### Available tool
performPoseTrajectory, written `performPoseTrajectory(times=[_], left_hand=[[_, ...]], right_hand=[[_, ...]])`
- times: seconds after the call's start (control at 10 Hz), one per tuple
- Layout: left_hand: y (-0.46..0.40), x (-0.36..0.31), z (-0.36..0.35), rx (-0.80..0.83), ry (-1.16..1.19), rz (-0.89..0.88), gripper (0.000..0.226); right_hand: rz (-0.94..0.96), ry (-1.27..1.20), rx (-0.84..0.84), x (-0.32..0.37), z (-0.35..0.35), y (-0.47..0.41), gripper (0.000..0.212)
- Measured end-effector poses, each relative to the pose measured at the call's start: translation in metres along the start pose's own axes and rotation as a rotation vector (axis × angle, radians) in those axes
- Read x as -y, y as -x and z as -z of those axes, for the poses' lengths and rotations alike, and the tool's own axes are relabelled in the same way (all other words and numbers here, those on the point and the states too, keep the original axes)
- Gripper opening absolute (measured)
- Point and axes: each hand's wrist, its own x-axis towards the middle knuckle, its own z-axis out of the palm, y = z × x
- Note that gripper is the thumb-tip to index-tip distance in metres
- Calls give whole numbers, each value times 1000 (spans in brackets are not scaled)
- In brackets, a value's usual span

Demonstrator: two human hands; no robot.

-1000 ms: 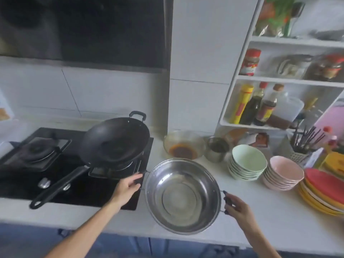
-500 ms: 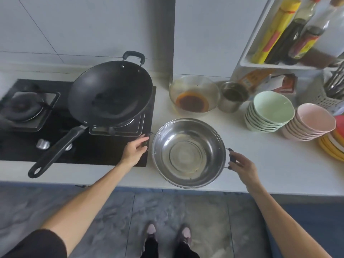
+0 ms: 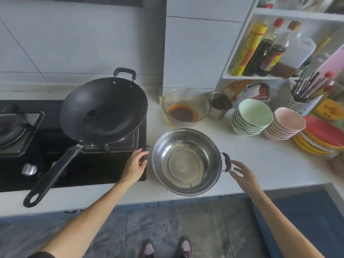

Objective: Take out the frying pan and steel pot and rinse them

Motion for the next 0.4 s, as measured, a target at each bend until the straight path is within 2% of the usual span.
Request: performPoseTrajectory(times=[0.2, 0.3, 0.4], left_hand=[[3, 19, -2, 44, -100, -22, 43], [1, 3, 2, 138, -229, -13, 55], [4, -28, 14, 148, -373, -41, 66]], right_hand=[[-45, -18, -37, -1, 9, 46, 28], [-36, -13, -73, 12, 18, 56, 26], [20, -15, -110, 34, 31, 70, 27]])
